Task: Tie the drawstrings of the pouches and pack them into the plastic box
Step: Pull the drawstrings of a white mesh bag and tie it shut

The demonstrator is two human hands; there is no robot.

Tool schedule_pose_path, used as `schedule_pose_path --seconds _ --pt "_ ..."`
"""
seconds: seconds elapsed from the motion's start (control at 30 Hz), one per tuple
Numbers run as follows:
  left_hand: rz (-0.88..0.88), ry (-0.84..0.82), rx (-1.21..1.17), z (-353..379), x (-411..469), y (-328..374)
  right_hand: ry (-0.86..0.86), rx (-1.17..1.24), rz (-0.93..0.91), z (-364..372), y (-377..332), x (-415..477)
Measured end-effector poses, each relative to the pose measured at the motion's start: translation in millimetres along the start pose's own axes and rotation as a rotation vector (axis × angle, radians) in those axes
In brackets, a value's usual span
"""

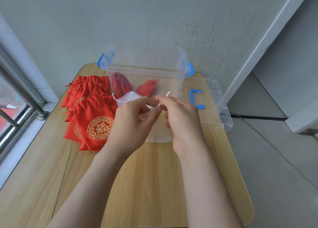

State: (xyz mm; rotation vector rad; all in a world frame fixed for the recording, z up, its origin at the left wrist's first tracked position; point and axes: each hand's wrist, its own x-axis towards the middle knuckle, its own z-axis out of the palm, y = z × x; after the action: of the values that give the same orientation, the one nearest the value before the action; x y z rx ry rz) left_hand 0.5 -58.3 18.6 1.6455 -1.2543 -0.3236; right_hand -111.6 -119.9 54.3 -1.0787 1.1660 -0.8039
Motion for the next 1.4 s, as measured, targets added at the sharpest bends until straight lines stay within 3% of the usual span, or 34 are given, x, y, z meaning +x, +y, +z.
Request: schedule_pose_path --seconds 0.3,0.5,0.7,0.97,1.23,1.4 --pt "-0.027 0.136 0.102 -2.9 0.4 -1.9 0.097 0.151 -0.054 1.9 -0.6 1.8" --pt "-0.038 0.011 -0.005 -6.7 0.4 -2.1 0.079 0.300 -0.095 0.3 -6.1 -3.3" --pt "-0.073 -0.232 -0.042 -7.2 -1.0 0.4 0.028 0.337 -0.140 0.0 -8.3 -3.0" --pt "-0.177 -0.252 -0.115 -10.5 3.3 2.1 0.068 0.284 -0.160 0.0 -1.5 4.9" --pt "-0.377 -0.231 -0.428 -18.7 5.2 5.9 0.150 0.299 -0.226 -2.0 7.1 11.0" --pt "-0.476 -0.172 -0.818 -18.8 8.8 12.3 0.237 -0.116 -0.285 -2.9 21.1 17.8"
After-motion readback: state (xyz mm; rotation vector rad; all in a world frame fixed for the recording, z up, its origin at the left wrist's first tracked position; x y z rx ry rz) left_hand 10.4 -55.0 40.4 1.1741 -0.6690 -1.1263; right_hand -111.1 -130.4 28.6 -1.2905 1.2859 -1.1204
